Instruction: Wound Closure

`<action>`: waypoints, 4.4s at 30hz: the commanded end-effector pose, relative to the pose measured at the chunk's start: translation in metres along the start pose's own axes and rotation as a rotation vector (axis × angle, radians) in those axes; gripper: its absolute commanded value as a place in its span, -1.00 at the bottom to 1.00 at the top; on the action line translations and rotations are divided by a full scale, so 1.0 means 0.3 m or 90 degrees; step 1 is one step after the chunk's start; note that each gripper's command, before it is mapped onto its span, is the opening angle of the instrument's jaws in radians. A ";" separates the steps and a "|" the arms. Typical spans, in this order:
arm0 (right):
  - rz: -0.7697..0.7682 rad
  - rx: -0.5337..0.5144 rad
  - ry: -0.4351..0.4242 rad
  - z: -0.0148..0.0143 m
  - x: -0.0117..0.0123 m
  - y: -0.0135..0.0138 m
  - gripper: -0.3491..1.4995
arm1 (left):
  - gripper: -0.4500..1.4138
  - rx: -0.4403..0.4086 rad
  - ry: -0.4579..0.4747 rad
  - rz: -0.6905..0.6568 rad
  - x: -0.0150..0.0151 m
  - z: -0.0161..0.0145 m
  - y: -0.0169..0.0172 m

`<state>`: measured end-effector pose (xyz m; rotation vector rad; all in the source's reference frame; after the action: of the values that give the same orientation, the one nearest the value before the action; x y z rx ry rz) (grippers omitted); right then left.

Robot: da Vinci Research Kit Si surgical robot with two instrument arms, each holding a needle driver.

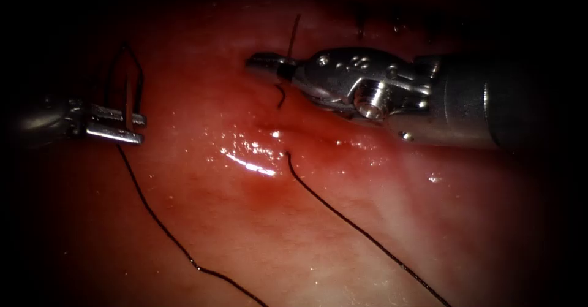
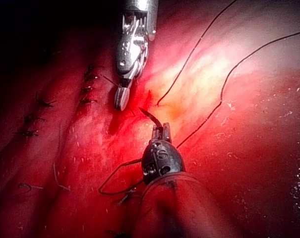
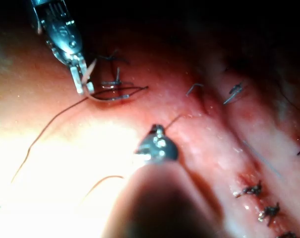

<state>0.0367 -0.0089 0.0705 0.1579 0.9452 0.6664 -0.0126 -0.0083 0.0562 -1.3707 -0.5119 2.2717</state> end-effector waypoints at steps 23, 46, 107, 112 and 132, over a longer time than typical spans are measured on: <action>0.000 -0.032 0.085 -0.0184 0.0034 0.0063 -1.00 | -1.00 0.002 -0.001 0.000 -0.001 0.004 0.000; 0.017 -0.048 0.163 -0.0560 -0.0104 0.0235 0.80 | -1.00 0.308 -0.295 0.143 0.000 0.020 -0.032; -0.007 -0.038 0.154 -0.0430 -0.0180 0.0210 0.74 | 0.08 0.316 -0.258 0.624 0.021 0.094 0.045; -0.008 -0.039 0.154 -0.0427 -0.0184 0.0210 0.74 | 0.05 0.302 -0.242 0.648 0.020 0.099 0.045; -0.012 -0.036 0.153 -0.0403 -0.0194 0.0199 0.74 | -1.00 0.246 -0.173 0.690 0.022 0.104 0.050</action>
<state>0.0213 -0.0095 0.0694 0.0178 1.1541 0.7054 -0.0454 -0.0200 0.0571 -1.2965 0.7808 3.1526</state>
